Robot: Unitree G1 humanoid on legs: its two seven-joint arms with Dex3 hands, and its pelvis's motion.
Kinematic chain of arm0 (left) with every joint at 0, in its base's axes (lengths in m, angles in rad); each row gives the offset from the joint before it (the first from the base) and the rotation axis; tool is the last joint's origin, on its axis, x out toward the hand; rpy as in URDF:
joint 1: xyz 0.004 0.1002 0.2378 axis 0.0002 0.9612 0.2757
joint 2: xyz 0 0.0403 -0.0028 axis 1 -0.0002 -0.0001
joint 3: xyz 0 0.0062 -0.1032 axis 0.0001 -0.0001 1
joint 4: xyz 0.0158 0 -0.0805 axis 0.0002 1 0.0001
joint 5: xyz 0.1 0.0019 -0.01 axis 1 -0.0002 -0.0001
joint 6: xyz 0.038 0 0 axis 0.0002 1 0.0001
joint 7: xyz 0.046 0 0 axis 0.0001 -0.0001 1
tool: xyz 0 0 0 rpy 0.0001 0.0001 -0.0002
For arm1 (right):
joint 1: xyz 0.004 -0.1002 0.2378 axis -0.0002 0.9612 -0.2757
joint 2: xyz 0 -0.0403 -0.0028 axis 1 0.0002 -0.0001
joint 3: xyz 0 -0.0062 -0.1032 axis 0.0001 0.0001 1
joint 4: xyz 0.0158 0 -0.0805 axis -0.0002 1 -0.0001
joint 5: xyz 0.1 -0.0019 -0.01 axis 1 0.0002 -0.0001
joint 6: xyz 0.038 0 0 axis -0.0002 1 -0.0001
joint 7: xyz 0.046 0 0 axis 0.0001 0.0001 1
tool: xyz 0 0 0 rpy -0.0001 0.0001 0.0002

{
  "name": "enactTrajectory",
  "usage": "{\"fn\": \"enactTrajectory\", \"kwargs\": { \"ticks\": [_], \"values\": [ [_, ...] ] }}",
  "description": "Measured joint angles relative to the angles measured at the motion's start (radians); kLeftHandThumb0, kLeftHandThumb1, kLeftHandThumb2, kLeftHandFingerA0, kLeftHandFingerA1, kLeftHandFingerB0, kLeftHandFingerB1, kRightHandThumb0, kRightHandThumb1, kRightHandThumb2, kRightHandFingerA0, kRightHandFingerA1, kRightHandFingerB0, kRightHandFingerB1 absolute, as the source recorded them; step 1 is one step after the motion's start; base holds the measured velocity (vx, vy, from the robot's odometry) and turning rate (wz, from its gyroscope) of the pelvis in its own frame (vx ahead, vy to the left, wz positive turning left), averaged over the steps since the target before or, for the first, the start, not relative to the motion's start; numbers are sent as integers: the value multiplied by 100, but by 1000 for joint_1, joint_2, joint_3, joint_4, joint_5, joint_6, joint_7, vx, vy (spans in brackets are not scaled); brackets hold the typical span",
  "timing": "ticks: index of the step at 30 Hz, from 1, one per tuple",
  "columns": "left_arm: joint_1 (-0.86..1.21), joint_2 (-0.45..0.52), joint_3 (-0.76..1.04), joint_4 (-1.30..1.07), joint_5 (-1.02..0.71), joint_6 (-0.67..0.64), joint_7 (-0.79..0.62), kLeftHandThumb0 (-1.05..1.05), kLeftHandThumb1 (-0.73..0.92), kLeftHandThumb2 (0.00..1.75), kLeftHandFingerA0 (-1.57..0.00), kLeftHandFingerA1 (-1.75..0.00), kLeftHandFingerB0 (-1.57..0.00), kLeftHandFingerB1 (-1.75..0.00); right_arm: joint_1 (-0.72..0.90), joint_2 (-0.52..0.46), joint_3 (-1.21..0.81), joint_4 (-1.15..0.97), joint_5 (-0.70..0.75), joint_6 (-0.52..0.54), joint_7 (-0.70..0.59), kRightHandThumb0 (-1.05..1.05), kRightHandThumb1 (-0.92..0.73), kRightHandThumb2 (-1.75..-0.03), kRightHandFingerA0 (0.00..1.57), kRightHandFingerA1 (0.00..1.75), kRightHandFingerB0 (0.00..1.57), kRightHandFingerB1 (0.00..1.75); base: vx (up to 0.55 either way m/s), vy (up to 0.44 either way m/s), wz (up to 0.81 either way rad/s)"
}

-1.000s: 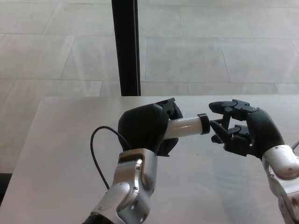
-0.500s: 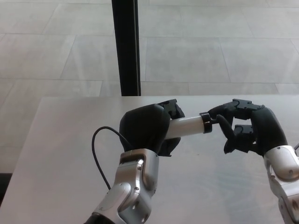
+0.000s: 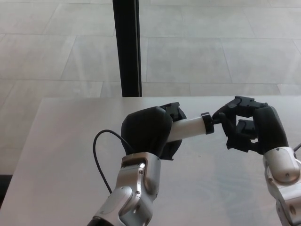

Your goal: The robot uses its left hand to lift the air pump kept on the middle of the desk and use the right hand to pull out the handle

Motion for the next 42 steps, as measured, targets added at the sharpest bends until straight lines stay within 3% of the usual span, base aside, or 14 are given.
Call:
{"fn": "enactTrajectory", "kwargs": {
  "ticks": [3,7,9,10,14,15,18,19,21,32,33,35,36,42],
  "values": [
    [0,0,2,0,-2,-4,0,-19,49,108,-124,-137,-81,-87,1,0,2,1,-7,-9,-7,-17,-56,-110,91,166,79,149,0,0,0],
    [3,3,2,0,-1,-11,4,-20,51,108,-123,-136,-83,-96,5,-1,3,9,-18,-31,-19,-13,-57,-108,90,172,73,148,0,0,0],
    [5,8,2,0,0,-12,8,-17,50,109,-126,-140,-90,-108,9,-2,-2,10,-22,-40,-25,-24,-53,-111,115,134,95,121,0,0,0],
    [7,9,2,0,1,-13,11,-12,52,106,-94,-175,-77,-143,10,-2,-4,10,-23,-41,-27,-13,-58,-104,92,173,72,148,0,0,0],
    [12,18,3,0,1,-15,18,-13,50,111,-95,-175,-81,-144,13,-6,-18,10,-28,-48,-37,-14,-58,-105,93,170,75,147,0,0,0],
    [14,21,3,0,1,-15,21,-17,49,113,-126,-140,-93,-110,13,-9,-21,11,-29,-50,-40,-12,-56,-106,93,170,77,147,0,0,0],
    [18,27,3,0,1,-22,30,-16,48,114,-125,-137,-93,-104,13,-13,-29,15,-33,-53,-50,-11,-57,-107,95,169,79,146,0,0,0],
    [19,28,3,1,1,-26,34,-8,45,115,-99,-174,-88,-128,13,-14,-31,17,-36,-54,-54,-12,-53,-110,90,172,78,154,0,0,0],
    [23,30,4,3,0,-34,40,-12,50,114,-98,-175,-74,-162,13,-16,-39,19,-37,-57,-58,-12,-53,-111,89,172,79,154,0,0,0],
    [54,60,9,2,-1,-63,64,-11,49,112,-97,-175,-78,-155,15,-59,-96,26,-36,-67,-60,-10,-56,-109,98,170,79,147,0,0,0],
    [55,61,9,2,-1,-66,66,-12,52,108,-96,-175,-76,-156,15,-62,-101,26,-36,-67,-60,-16,-50,-112,121,137,101,123,0,0,0],
    [56,63,8,2,-1,-69,68,-12,52,108,-96,-175,-76,-156,15,-72,-110,26,-36,-64,-60,-16,-50,-112,121,137,101,123,0,0,0],
    [56,64,8,2,-1,-69,68,-13,50,114,-96,-175,-75,-157,15,-75,-112,26,-36,-63,-60,-12,-50,-112,91,171,80,152,0,0,0],
    [69,70,12,-6,-5,-70,66,-10,49,115,-94,-175,-75,-162,19,-112,-130,34,-43,-65,-65,-11,-56,-109,99,168,81,140,0,0,0]
  ]
}}
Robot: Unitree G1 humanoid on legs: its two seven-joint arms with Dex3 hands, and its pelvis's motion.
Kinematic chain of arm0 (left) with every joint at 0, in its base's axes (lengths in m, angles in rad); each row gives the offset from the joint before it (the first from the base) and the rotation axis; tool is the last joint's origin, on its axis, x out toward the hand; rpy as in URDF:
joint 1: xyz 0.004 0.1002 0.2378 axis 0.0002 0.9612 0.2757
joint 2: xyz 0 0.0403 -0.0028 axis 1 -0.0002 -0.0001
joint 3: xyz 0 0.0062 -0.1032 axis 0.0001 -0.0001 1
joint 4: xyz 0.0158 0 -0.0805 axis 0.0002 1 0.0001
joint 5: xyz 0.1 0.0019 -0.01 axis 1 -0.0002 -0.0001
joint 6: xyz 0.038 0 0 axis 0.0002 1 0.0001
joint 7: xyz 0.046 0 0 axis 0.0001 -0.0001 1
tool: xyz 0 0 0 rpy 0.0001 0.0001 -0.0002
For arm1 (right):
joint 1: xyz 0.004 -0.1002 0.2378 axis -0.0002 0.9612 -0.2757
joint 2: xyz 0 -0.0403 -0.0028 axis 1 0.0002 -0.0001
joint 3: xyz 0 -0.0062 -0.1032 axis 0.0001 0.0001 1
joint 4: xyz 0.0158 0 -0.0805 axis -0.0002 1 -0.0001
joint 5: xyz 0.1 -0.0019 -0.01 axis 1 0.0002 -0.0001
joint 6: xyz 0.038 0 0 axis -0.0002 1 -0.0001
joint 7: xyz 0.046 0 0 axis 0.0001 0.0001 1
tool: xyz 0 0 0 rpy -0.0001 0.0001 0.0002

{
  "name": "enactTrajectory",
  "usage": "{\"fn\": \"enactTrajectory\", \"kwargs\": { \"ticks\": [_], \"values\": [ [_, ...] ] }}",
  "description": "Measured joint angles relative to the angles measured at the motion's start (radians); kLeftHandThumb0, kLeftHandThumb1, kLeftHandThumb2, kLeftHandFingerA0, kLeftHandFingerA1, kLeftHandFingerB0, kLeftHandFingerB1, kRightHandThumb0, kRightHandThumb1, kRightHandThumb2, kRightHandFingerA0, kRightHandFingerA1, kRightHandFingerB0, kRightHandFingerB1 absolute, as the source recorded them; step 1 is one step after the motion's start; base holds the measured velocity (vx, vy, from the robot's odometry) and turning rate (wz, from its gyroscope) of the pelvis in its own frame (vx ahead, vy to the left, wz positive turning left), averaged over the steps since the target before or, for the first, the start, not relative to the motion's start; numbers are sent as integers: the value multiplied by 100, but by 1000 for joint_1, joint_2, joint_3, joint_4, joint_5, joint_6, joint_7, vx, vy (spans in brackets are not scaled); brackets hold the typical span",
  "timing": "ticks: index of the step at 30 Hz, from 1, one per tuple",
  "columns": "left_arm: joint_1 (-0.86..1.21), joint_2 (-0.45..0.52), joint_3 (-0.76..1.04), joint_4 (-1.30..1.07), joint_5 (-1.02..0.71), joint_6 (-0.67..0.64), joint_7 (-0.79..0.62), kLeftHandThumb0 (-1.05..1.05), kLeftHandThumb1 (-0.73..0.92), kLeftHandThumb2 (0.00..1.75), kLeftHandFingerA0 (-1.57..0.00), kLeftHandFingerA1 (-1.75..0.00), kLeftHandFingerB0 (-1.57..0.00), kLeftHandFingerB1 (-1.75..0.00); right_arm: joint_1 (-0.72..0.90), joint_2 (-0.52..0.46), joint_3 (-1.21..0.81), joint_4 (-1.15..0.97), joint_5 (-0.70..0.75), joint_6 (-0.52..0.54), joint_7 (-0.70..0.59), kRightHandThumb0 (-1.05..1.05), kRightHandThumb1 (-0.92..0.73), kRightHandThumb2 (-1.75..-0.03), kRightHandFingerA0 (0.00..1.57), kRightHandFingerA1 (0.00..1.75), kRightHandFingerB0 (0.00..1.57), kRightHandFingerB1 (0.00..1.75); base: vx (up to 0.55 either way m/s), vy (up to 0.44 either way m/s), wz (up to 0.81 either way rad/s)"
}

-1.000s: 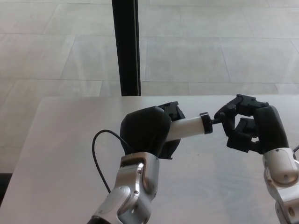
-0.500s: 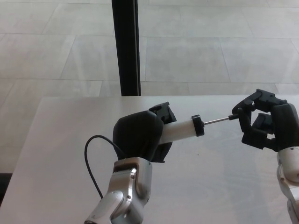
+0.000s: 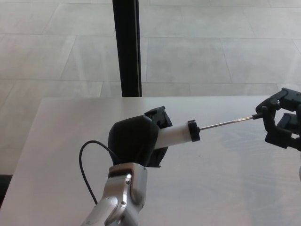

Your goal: The robot uses its left hand to lift the air pump kept on the middle of the desk and use the right hand to pull out the handle

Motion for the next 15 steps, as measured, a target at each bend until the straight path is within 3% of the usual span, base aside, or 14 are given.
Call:
{"fn": "enactTrajectory", "kwargs": {
  "ticks": [11,14,15],
  "values": [
    [17,3,-2,-25,-5,-12,-27,-13,54,108,-96,-175,-78,-153,0,-31,-31,35,22,-35,32,-9,-50,-115,92,162,83,144,0,0,0],
    [18,3,-2,-26,-5,-12,-31,-13,52,112,-95,-175,-78,-155,0,-32,-36,35,26,-38,41,-8,-52,-113,92,159,86,135,0,0,0],
    [19,3,-2,-26,-6,-12,-33,-13,52,112,-95,-175,-76,-157,0,-32,-38,36,28,-40,43,-9,-56,-103,89,145,87,120,0,0,0]
  ]
}}
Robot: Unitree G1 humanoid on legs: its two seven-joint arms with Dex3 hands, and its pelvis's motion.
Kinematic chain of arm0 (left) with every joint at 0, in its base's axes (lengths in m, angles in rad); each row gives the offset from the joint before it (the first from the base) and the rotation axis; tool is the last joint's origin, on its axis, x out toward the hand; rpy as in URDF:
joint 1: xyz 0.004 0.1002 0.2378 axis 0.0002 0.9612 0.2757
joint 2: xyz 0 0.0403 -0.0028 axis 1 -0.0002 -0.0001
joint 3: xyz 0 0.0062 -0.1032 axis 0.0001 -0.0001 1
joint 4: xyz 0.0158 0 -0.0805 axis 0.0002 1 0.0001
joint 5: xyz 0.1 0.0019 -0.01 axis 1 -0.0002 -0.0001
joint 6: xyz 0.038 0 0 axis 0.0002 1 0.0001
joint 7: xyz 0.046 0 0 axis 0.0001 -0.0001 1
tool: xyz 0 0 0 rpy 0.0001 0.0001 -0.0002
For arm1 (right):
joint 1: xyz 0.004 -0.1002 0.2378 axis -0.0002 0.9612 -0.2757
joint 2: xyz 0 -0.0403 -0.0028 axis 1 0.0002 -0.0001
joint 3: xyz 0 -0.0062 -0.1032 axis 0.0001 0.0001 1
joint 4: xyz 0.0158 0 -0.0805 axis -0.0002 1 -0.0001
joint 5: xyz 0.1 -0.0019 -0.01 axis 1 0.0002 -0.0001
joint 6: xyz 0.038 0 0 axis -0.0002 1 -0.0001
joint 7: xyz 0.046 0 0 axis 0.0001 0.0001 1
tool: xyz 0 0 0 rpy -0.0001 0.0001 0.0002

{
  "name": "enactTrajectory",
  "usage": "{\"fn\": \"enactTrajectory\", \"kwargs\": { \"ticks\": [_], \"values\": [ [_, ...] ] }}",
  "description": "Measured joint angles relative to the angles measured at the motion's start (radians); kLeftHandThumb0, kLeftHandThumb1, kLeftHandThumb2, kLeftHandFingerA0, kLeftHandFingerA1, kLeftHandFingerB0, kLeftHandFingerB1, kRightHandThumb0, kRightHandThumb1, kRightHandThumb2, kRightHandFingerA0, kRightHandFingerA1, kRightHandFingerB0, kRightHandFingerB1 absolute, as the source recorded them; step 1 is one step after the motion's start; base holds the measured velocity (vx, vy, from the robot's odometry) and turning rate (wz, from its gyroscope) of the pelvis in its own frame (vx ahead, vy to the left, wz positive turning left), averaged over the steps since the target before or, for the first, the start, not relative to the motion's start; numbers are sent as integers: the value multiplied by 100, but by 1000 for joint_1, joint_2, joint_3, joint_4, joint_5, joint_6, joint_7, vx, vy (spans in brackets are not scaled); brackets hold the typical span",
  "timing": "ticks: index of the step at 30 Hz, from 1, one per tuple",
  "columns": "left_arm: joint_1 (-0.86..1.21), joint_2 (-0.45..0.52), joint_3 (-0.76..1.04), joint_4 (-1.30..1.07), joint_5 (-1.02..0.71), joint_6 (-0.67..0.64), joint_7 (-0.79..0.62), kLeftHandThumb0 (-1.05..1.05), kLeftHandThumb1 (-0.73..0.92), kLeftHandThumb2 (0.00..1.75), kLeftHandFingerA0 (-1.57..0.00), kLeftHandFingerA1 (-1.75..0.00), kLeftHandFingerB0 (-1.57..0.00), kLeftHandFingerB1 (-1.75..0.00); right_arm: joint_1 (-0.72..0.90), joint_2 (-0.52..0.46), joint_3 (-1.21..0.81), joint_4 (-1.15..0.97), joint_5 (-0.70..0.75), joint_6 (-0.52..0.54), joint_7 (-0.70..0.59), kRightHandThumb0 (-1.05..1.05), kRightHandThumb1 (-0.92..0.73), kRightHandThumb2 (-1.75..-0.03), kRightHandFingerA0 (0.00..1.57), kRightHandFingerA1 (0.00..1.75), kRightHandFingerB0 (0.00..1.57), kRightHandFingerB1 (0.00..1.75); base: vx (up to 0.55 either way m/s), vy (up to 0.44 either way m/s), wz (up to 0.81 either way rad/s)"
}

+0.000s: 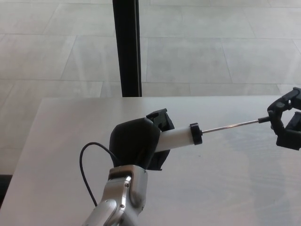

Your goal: The robot uses its left hand to lift the air pump kept on the middle of the desk and use the right hand to pull out the handle

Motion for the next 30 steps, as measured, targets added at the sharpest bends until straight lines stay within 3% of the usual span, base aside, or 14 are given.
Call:
{"fn": "enactTrajectory", "kwargs": {
  "ticks": [2,3,4,6,7,11,12,14,18,19,21,22,24,30],
  "values": [
    [1,0,0,-1,-1,0,-3,-13,52,112,-95,-175,-76,-157,0,0,-8,3,8,-5,5,-9,-56,-103,89,145,87,120,0,0,0],
    [1,0,0,-2,-1,0,-4,-13,53,111,-95,-175,-75,-158,0,0,-12,4,13,-7,8,-30,-69,-61,97,110,52,52,0,0,0],
    [3,1,1,-3,-1,1,-4,-13,54,108,-94,-175,-76,-154,0,-3,-14,2,17,-7,15,-42,-69,-62,86,72,25,31,0,0,0],
    [5,8,2,-3,-1,1,-5,-14,53,112,-95,-175,-76,-156,6,-15,-13,-7,27,8,43,-63,-62,-82,0,30,0,0,0,0,0],
    [6,9,2,-3,-1,1,-5,-13,53,111,-95,-175,-76,-155,7,-20,-12,-8,32,14,57,-105,-66,-96,0,2,0,1,0,0,0],
    [7,11,3,-3,-1,1,-5,-13,49,117,-96,-175,-79,-155,7,-51,2,-4,48,31,119,-105,-76,-64,0,0,0,0,0,0,0],
    [7,13,3,-3,-1,1,-5,-19,47,116,-127,-143,-100,-124,7,-60,6,0,51,32,134,-105,-79,-65,0,0,0,0,0,0,0],
    [8,18,2,-3,-1,1,-5,-13,47,120,-95,-175,-81,-151,7,-79,12,1,58,37,163,-105,-79,-66,0,0,0,0,0,0,0],
    [13,33,0,-1,-1,1,-8,-14,49,117,-97,-175,-84,-144,7,-127,20,0,72,50,221,-105,-85,-67,0,0,0,0,0,0,0],
    [15,35,0,0,-1,1,-9,-23,53,117,-127,-142,-93,-116,7,-141,21,0,72,52,234,-105,-86,-66,0,0,0,0,0,0,0],
    [21,47,-5,0,0,2,-19,-23,50,119,-126,-142,-95,-119,8,-165,19,0,77,57,257,-105,-87,-66,0,0,0,0,0,0,0],
    [23,55,-10,0,0,2,-27,-16,44,128,-99,-175,-84,-145,8,-172,17,-1,80,59,265,-105,-88,-67,0,0,0,0,0,0,0],
    [26,76,-25,-1,2,2,-49,-18,49,122,-94,-175,-79,-154,12,-180,10,-6,86,66,278,-101,-77,-89,0,0,0,0,0,0,0],
    [27,113,-69,-3,0,2,-132,-16,61,92,-88,-157,-84,-117,16,-180,-10,-13,89,76,280,-94,-81,-80,0,0,0,0,0,0,0]
  ]
}}
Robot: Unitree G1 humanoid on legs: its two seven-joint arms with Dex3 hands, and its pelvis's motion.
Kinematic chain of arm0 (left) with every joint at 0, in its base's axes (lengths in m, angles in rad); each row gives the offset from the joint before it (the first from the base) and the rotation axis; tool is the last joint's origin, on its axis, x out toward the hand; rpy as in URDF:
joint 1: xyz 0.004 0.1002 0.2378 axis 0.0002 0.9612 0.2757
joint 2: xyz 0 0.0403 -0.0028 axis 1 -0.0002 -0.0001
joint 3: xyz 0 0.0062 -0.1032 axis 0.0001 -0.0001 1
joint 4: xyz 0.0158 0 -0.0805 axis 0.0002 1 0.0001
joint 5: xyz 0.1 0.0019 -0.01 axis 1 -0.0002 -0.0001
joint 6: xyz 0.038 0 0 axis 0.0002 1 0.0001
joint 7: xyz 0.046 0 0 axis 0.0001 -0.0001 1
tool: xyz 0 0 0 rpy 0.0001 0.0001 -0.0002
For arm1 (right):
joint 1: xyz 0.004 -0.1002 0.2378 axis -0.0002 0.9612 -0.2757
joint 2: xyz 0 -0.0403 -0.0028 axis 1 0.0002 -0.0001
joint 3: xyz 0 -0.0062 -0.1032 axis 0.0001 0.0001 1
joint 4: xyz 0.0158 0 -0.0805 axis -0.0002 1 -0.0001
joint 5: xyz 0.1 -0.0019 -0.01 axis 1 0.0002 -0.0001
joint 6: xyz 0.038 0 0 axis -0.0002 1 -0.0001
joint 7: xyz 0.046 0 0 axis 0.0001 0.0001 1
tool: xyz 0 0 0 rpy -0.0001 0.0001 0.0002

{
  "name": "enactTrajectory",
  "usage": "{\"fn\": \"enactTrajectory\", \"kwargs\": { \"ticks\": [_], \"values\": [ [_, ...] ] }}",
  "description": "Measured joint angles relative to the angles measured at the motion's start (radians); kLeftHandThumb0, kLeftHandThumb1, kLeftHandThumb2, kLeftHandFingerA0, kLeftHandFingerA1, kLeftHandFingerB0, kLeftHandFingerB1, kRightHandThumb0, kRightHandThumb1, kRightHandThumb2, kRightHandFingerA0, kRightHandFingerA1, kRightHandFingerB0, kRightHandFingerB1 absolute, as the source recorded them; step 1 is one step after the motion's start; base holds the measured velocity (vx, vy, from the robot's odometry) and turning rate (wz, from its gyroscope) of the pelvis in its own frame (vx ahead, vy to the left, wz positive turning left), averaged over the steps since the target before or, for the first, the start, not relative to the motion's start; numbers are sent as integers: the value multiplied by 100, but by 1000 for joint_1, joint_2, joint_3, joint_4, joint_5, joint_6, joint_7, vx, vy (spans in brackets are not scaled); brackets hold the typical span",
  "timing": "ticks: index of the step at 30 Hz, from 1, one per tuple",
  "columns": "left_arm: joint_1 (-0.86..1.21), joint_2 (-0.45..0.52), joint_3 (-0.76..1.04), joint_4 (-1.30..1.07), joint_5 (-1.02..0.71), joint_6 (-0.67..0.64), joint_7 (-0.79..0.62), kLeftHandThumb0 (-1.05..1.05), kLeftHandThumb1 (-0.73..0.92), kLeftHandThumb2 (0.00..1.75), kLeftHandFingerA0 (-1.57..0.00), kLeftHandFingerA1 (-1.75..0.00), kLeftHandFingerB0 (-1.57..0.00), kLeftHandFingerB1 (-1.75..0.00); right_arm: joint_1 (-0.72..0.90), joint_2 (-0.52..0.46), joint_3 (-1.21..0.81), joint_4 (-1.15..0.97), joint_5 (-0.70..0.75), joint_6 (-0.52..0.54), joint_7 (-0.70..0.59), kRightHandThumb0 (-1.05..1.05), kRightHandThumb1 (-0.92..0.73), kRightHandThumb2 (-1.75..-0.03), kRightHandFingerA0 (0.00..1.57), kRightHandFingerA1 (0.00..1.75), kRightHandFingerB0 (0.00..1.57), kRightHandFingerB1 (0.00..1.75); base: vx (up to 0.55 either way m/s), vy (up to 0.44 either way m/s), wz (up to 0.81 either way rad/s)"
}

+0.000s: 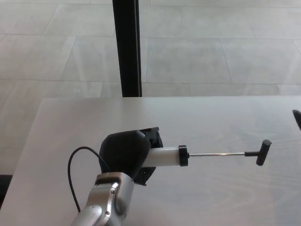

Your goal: The robot uses its left hand to lift the air pump kept on the middle of the desk and use the right hand to pull out the handle

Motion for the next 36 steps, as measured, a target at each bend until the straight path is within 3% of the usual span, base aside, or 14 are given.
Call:
{"fn": "enactTrajectory", "kwargs": {
  "ticks": [1,3,5,6,7,9,10,11,12,15,16,27,28,36],
  "values": [
    [0,1,-4,0,-1,0,-13,-17,65,88,-85,-153,-81,-106,0,0,-4,0,0,0,0,-105,-73,-111,0,29,0,4,0,0,0],
    [1,2,-17,-2,-3,1,-43,-20,65,77,-83,-137,-79,-84,0,0,-10,0,1,1,0,-105,-74,-111,0,28,0,2,0,0,0],
    [1,2,-25,-3,-5,3,-64,-36,66,61,-65,-105,-46,-53,0,1,-13,0,1,2,0,-105,-76,-110,0,27,0,0,0,0,0],
    [1,2,-33,-3,-5,8,-84,-49,48,87,-49,-78,-28,-54,0,1,-14,0,0,2,-1,-105,-76,-110,0,26,0,0,0,0,0],
    [1,2,-39,-3,-6,12,-97,-50,60,58,-34,-67,-24,-35,0,2,-16,0,0,2,-1,-105,-76,-110,0,25,0,0,0,0,0],
    [0,2,-53,-3,-5,21,-125,-57,42,79,-18,-58,-8,-43,0,4,-17,-1,0,3,-1,-105,-76,-110,0,25,0,0,0,0,0],
    [-3,2,-59,-4,-5,24,-139,-60,55,59,-9,-52,-7,-25,0,6,-17,-2,0,4,-1,-105,-75,-110,0,25,0,0,0,0,0],
    [-4,2,-65,-4,-5,29,-156,-72,42,83,0,-29,0,-12,0,8,-17,-3,0,4,-1,-105,-76,-110,0,25,0,0,0,0,0],
    [-4,2,-69,-4,-6,33,-168,-84,47,84,0,-16,0,0,0,10,-17,-3,0,4,-1,-105,-76,-111,0,25,0,0,0,0,0],
    [-7,3,-80,-4,-6,48,-212,-89,51,89,0,-14,0,0,0,11,-17,-4,0,4,-1,-105,-75,-110,0,25,0,0,0,0,0],
    [-9,5,-83,-4,-6,50,-225,-85,48,75,0,0,0,-1,0,11,-17,-4,0,5,-1,-105,-76,-111,0,25,0,0,0,0,0],
    [-43,36,-107,-4,-10,98,-383,-100,47,82,0,0,0,-1,0,12,-17,-4,0,5,-1,-105,-76,-112,0,24,0,0,0,0,0],
    [-48,39,-107,-4,-10,103,-400,-95,52,95,0,-19,0,0,0,12,-17,-4,0,5,-1,-105,-76,-111,0,24,0,0,0,0,0],
    [-42,135,-11,-117,-63,93,-507,-102,67,106,0,-9,0,0,0,13,-63,-12,15,16,-2,-105,-74,-111,0,22,0,4,0,0,0]
  ]
}}
